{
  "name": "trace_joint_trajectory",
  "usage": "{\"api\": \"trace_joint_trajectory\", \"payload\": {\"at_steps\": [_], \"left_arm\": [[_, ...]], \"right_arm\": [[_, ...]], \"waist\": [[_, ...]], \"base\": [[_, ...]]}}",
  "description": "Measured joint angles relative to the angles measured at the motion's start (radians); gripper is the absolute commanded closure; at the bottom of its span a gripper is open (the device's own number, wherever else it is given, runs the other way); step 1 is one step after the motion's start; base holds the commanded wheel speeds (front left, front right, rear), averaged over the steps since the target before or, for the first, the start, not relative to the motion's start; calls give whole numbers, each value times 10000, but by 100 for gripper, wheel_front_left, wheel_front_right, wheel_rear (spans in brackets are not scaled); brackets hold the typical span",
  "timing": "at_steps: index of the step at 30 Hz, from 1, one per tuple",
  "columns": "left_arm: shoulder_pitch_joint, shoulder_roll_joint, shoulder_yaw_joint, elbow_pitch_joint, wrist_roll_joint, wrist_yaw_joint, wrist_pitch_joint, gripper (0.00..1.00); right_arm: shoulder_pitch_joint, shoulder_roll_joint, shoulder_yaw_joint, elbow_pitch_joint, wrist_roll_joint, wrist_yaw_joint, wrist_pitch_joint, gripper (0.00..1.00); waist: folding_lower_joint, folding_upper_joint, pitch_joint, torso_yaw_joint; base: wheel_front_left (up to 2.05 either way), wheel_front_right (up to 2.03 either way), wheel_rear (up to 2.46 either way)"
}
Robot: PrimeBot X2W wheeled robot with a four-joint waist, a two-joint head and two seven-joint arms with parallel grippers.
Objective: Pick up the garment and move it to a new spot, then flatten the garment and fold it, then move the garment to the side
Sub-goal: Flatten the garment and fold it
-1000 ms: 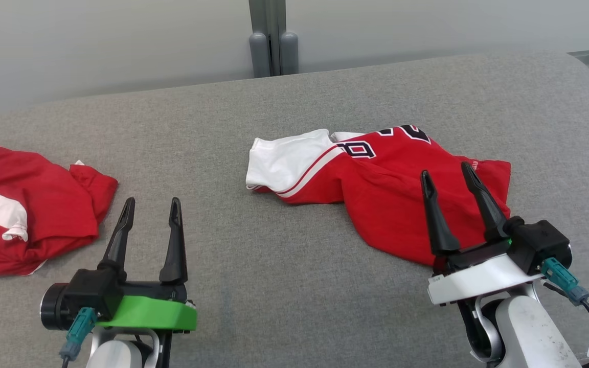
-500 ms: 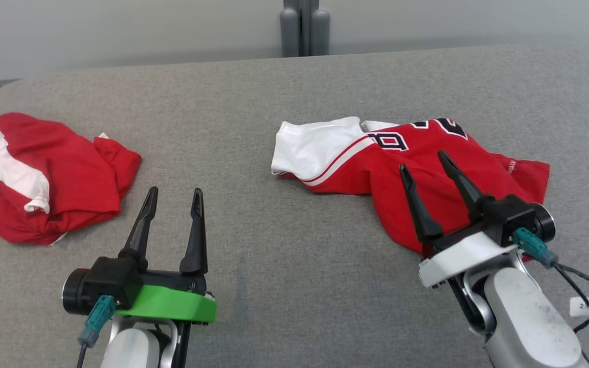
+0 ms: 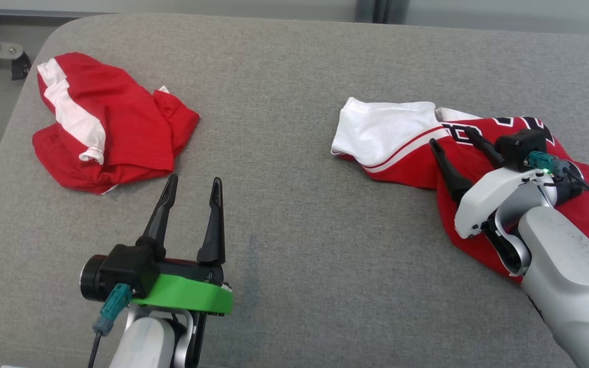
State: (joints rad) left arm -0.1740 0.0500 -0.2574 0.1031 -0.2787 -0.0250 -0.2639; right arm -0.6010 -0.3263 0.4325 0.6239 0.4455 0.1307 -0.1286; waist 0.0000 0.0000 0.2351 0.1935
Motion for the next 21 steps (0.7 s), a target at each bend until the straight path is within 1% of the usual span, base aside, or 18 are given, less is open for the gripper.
{"api": "trace_joint_trajectory", "payload": {"at_steps": [3,4,5,6,9,13,17,19,21], "left_arm": [[0,-2,-19,8,-29,35,0,0],[0,-2,-23,10,-36,35,0,0],[1,-2,-29,13,-65,42,0,0],[1,-2,-44,15,-98,46,0,0],[0,-2,-84,35,-111,90,0,0],[-6,-2,-84,84,-142,121,0,0],[-7,-2,-19,105,-192,155,0,0],[-3,-2,13,113,-198,161,0,0],[14,-2,46,115,-211,163,0,0]], "right_arm": [[-225,-190,508,301,614,0,174,0],[-302,-230,654,408,794,0,222,2],[-376,-270,748,483,945,2,276,37],[-464,-339,861,546,1106,0,284,100],[-736,-454,1043,665,1476,0,13,100],[-1246,-677,1139,961,1438,2,-642,100],[-1936,-780,1005,970,1030,2,-1177,100],[-2177,-802,957,719,809,0,-1279,100],[-2336,-803,934,215,316,2,-1300,100]], "waist": [[0,0,130,269],[0,0,167,345],[0,0,193,398],[0,0,221,458],[0,0,247,571],[0,0,136,580],[0,0,-29,538],[0,0,-116,508],[0,0,-220,470]], "base": [[0,0,0],[0,0,0],[0,0,0],[0,0,0],[0,0,0],[0,0,0],[0,0,0],[0,0,0],[0,0,0]]}}
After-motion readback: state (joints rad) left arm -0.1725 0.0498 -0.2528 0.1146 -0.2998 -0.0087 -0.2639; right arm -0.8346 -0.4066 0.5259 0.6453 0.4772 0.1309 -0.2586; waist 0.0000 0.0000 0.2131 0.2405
